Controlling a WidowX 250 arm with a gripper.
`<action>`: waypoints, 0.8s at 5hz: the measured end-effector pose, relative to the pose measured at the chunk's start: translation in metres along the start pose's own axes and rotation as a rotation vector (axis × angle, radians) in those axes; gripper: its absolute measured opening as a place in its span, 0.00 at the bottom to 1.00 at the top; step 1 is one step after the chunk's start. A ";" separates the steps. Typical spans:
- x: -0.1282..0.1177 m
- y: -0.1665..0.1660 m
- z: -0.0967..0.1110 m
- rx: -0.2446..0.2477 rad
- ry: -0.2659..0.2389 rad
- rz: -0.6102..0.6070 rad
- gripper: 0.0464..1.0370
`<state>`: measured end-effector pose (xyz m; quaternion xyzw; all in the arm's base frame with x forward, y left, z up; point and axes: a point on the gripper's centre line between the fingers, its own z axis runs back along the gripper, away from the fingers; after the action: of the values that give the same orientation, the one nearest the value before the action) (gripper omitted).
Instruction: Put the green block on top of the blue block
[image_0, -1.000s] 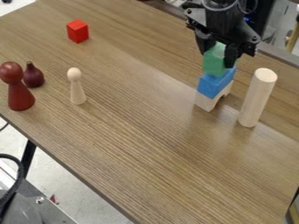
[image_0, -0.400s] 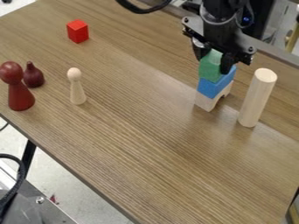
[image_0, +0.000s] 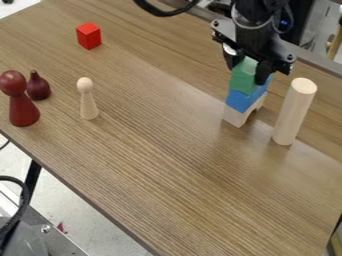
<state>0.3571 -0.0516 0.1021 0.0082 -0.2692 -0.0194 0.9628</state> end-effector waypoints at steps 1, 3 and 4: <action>0.002 0.001 0.000 0.008 -0.012 -0.002 0.62; 0.000 0.003 -0.002 0.018 -0.019 0.004 0.96; 0.002 -0.002 0.003 -0.024 -0.025 0.012 0.96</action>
<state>0.3569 -0.0540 0.1053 -0.0050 -0.2808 -0.0170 0.9596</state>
